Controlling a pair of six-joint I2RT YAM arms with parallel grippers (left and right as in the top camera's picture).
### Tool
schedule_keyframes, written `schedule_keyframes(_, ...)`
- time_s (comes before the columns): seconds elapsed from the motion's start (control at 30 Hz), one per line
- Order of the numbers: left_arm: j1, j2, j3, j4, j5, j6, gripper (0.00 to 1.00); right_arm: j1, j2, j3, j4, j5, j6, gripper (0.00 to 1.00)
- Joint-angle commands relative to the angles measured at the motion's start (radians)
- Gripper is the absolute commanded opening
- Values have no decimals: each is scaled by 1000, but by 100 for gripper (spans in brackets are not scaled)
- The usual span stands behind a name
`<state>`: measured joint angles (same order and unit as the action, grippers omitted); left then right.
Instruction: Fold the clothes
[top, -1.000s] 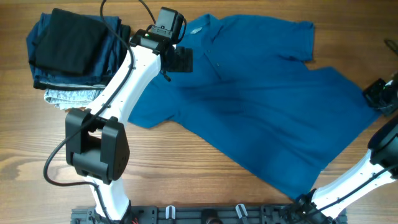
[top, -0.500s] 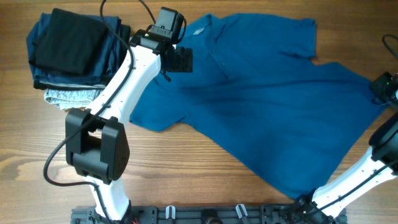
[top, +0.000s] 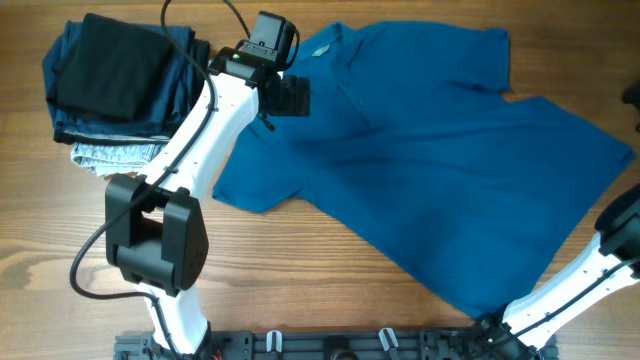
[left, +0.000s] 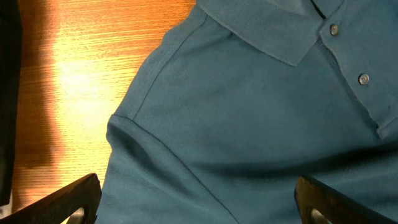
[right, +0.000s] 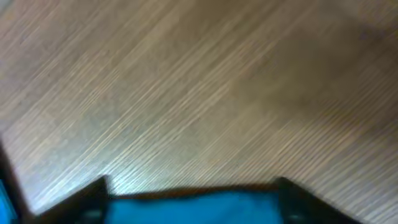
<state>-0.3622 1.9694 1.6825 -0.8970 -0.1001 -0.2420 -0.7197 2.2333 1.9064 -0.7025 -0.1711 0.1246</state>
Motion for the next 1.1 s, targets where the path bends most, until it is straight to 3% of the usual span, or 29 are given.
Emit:
schedule_keyframes(0.0,0,7,0,2,-2,2,100,7,-31,20,-70,-37,60,99)
schedule_keyframes(0.23,0,7,0,5,-2,2,100,7,-31,20,-109,-37,245,100)
schedule_keyframes(0.57,0,7,0,182,5,3,100,7,-31,19,-109,-37,245,100)
schedule_keyframes(0.6,0,7,1,220,14,28,91,7,-31,20,-109,-37,245,100)
schedule_keyframes(0.67,0,7,10,264,48,71,61,7,-31,19,-109,-37,245,100)
schedule_keyframes(0.73,1,7,15,291,50,71,45,7,-31,19,-109,-37,245,100)
schedule_keyframes(0.97,23,48,21,471,58,78,41,7,-31,19,-109,-37,245,99)
schedule_keyframes(1.07,24,112,20,503,58,85,27,7,-31,19,-109,-37,245,99)
